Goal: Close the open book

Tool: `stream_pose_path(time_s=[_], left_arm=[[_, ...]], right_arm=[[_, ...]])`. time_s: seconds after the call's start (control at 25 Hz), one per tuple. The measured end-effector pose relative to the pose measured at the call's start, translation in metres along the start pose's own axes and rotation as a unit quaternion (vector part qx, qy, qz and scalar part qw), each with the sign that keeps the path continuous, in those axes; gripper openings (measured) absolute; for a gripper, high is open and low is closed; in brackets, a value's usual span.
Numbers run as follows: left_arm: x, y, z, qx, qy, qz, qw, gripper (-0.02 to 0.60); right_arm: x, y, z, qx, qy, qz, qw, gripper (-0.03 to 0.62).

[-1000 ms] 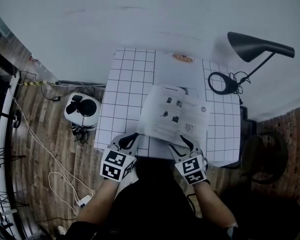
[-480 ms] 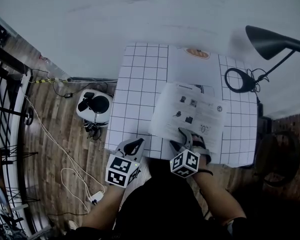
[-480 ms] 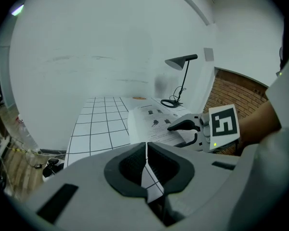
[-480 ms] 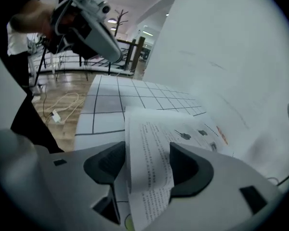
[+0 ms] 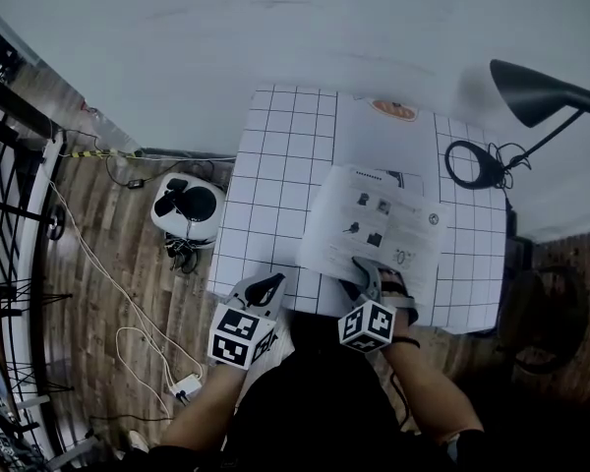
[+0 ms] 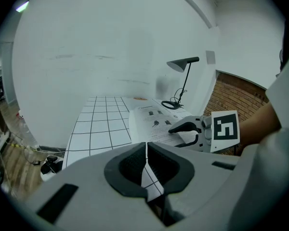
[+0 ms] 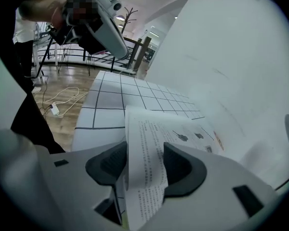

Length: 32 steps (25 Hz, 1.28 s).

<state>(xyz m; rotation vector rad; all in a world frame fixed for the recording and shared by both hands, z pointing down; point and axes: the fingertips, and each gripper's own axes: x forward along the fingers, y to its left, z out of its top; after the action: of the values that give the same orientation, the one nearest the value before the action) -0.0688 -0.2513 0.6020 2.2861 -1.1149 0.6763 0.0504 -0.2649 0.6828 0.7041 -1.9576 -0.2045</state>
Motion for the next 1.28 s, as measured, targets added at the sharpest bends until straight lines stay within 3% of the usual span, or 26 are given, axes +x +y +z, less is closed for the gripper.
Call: stream_pose_path(time_s=[0.64, 1.28], left_arm=[[-0.001, -0.011, 0.009, 0.008, -0.014, -0.018, 0.9997, 0.017], [-0.003, -0.016, 0.004, 0.016, -0.009, -0.032, 0.9993, 0.017]], right_arm=[[-0.045, -0.007, -0.013, 0.062, -0.004, -0.014, 0.998, 0.127], [-0.055, -0.009, -0.047, 0.167, 0.017, -0.036, 0.985, 0.120]])
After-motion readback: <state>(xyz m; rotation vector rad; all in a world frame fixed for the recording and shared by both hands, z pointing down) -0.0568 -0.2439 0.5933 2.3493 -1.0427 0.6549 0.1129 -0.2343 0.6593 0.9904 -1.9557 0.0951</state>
